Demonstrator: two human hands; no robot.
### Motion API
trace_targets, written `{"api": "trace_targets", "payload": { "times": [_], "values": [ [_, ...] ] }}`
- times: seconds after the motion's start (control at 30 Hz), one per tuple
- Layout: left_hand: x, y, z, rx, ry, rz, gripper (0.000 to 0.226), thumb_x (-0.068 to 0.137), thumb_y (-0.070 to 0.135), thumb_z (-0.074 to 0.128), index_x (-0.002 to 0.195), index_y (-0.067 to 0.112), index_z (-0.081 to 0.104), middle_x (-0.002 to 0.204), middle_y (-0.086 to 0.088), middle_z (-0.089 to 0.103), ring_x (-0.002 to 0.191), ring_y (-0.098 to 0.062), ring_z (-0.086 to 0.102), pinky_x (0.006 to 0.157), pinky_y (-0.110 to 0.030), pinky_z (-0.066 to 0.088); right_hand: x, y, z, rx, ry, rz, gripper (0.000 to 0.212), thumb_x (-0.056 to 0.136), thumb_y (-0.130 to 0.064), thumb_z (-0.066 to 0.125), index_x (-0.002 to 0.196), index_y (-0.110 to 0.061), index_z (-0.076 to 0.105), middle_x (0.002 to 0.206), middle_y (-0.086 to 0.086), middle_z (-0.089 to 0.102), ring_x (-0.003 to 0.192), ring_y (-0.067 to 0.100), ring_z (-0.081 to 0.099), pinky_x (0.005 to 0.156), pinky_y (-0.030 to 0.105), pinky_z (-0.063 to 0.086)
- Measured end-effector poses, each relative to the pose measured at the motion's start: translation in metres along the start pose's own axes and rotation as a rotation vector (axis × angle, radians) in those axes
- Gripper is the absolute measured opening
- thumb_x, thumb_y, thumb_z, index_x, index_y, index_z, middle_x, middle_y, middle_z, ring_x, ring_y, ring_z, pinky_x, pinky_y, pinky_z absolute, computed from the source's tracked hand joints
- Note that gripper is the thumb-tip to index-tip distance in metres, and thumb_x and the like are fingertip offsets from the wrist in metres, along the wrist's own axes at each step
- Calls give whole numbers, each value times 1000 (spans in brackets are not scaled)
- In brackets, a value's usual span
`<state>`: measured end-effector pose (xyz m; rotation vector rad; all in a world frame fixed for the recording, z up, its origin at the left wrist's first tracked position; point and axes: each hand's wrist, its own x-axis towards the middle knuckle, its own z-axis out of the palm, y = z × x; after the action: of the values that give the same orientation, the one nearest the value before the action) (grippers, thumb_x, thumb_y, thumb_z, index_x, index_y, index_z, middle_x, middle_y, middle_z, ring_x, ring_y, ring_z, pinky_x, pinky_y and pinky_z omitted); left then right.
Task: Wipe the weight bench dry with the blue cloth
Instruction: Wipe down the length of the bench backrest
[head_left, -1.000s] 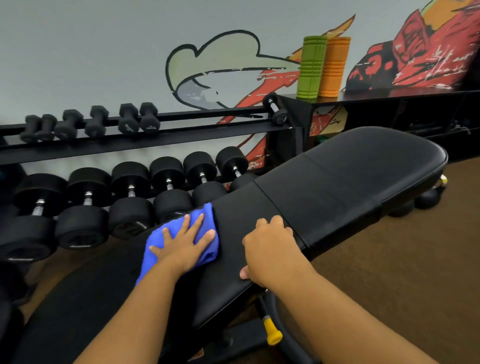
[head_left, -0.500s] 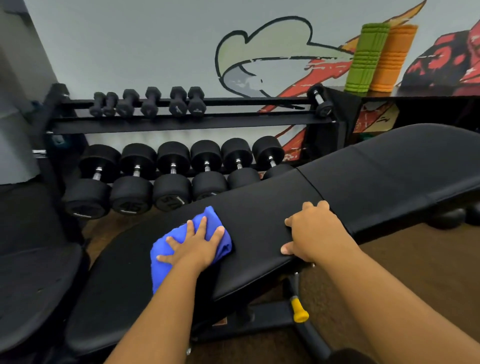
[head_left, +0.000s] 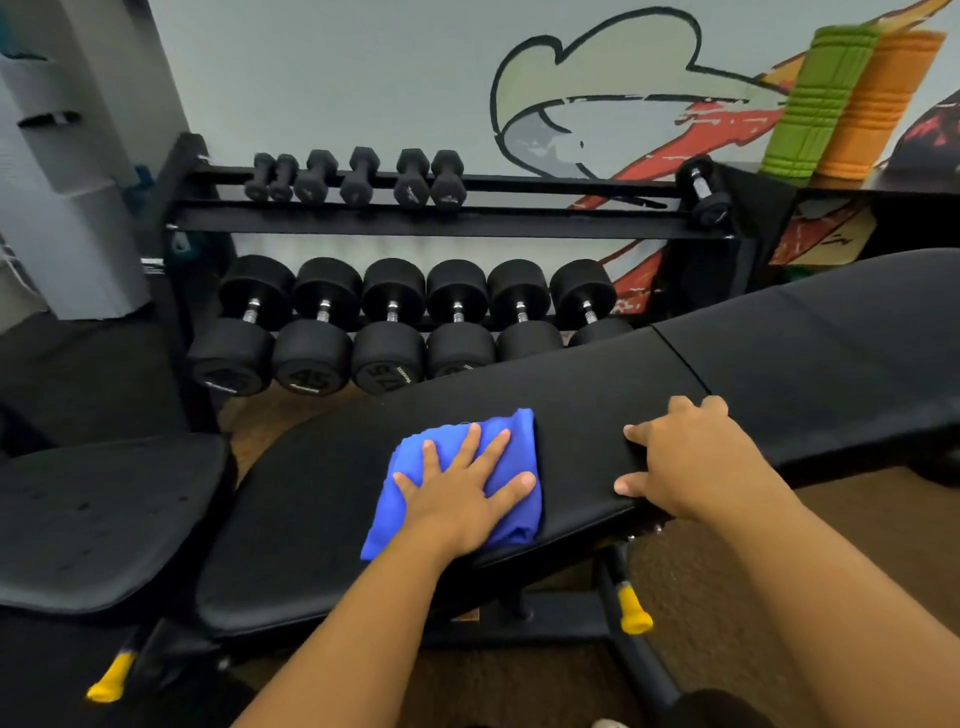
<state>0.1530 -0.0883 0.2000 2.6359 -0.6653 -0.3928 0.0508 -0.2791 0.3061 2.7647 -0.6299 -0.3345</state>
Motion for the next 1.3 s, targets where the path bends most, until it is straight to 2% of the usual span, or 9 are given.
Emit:
{"api": "trace_targets", "payload": {
  "times": [0.3,0.57,0.73,0.83,0.97,1.03,1.17,1.23,1.3],
  "values": [
    [36,-12,-22,-121,-2,-332,72,82,79,19,145,54,-5,158,19,-13,144,-43,-13,105,-73,-3,5,-2,-2,-8,-16,-2,74,78,-76,49,141,-38,41,131,9,44,117,32,41,95,39,45],
    [2,33,-3,-3,-24,48,69,84,78,22,144,57,-2,157,23,-14,144,-39,-17,106,-71,-7,8,-3,-3,2,-12,3,74,76,-75,53,140,-38,44,131,8,45,117,32,42,95,38,44],
    [-41,-10,12,31,58,20,66,84,77,22,143,58,-1,157,24,-11,146,-33,-14,109,-67,-5,-5,-9,-3,-16,3,26,66,87,-65,48,143,-31,39,134,10,42,122,35,38,99,45,41],
    [-47,-32,9,-45,68,-111,66,84,77,23,144,58,1,157,25,-9,147,-30,-13,111,-66,-6,-15,-26,1,64,103,-131,52,95,-49,45,143,-28,40,146,5,38,129,31,36,105,46,37],
    [-38,-27,8,-169,112,-239,80,83,78,29,150,39,7,159,19,0,147,-28,-11,112,-63,-5,-14,-70,12,356,193,-490,45,103,-33,36,147,-27,35,155,-6,33,141,17,29,113,29,26],
    [-37,-25,8,-155,113,-235,82,82,78,27,150,36,9,160,16,-7,147,-30,-12,111,-64,-6,-14,-91,17,383,180,-615,45,104,-30,33,148,-27,32,156,-7,31,144,14,25,115,30,19],
    [-52,-32,14,-118,144,-140,74,88,67,35,151,35,14,160,1,-14,148,-25,-10,115,-59,-6,-12,-112,30,300,174,-609,41,102,-42,31,137,-32,48,144,-7,47,138,18,31,116,43,16],
    [-58,-36,14,-223,160,-82,68,92,54,42,150,31,16,161,1,1,148,-20,-6,117,-53,-9,-14,-121,28,162,272,-592,44,101,-43,28,120,-25,63,129,-4,59,132,22,36,115,42,17],
    [-61,-41,8,-490,155,-28,60,94,31,46,148,29,20,157,5,20,147,-17,7,119,-48,-5,-13,-138,23,157,327,-644,41,101,-32,31,117,-14,64,124,5,60,132,26,37,116,39,18]
  ]
}}
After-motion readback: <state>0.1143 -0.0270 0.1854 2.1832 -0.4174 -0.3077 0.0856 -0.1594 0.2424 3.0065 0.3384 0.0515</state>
